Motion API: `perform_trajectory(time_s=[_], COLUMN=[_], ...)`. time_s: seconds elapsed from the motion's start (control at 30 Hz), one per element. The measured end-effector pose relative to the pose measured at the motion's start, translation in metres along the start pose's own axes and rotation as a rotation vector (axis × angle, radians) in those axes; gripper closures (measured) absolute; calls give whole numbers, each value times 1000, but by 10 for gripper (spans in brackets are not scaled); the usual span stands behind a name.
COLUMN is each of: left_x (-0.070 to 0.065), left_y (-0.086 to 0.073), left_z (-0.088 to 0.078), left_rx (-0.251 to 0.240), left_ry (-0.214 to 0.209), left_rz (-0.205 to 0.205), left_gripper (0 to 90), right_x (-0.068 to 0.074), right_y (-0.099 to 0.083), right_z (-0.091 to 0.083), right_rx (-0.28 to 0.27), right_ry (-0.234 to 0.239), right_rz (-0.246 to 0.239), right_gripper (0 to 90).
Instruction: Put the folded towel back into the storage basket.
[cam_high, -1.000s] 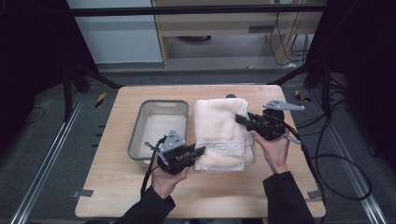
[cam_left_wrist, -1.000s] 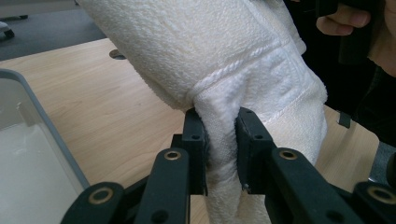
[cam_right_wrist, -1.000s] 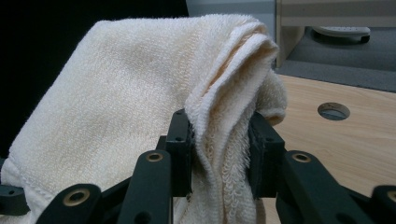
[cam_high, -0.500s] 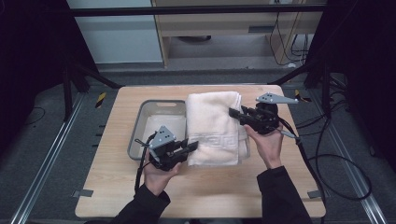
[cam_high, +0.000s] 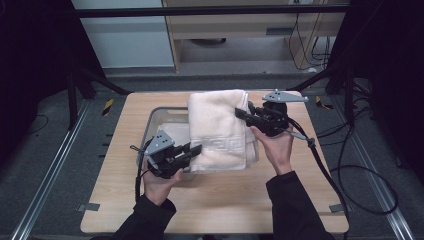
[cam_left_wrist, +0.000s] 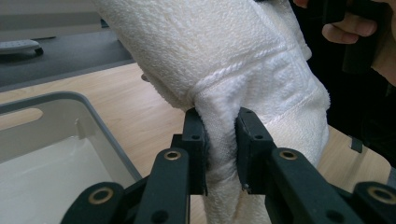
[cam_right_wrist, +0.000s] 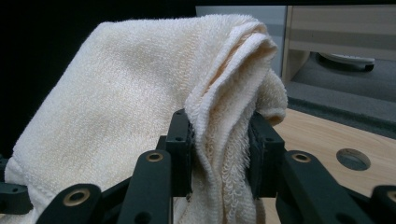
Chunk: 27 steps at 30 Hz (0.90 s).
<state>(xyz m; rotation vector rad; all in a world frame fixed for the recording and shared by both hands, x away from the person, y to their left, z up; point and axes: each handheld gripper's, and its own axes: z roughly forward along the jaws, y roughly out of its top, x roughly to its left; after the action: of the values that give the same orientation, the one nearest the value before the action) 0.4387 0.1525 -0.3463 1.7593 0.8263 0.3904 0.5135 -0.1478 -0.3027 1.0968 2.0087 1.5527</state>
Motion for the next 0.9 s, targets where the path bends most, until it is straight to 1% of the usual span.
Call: perform_trajectory(time_s=[0.2,0.23,0.33,0.53,0.63,0.9], left_x=[8,10,14,24,29,39], left_y=[2,2,3,1,1,2], left_z=[-9,-11,-16,-25,-30,-38], left_rx=[-10,-12,-18,-22,-26,-27], left_ry=[19,22,33,54,67,90], left_rz=[-9,-8,-4,-21,-29,-39], left_gripper=[750,750,750,749,749,749], right_x=[7,10,13,23,27,35], right_y=[6,8,11,18,19,24], right_z=[10,13,16,29,37,49], right_rx=[-8,-8,-9,-3,-6,-7], right_ry=[8,11,15,25,35,44], right_rz=[-7,-8,-14,-30,-27,-38], right_gripper=[665,665,665,665,665,665])
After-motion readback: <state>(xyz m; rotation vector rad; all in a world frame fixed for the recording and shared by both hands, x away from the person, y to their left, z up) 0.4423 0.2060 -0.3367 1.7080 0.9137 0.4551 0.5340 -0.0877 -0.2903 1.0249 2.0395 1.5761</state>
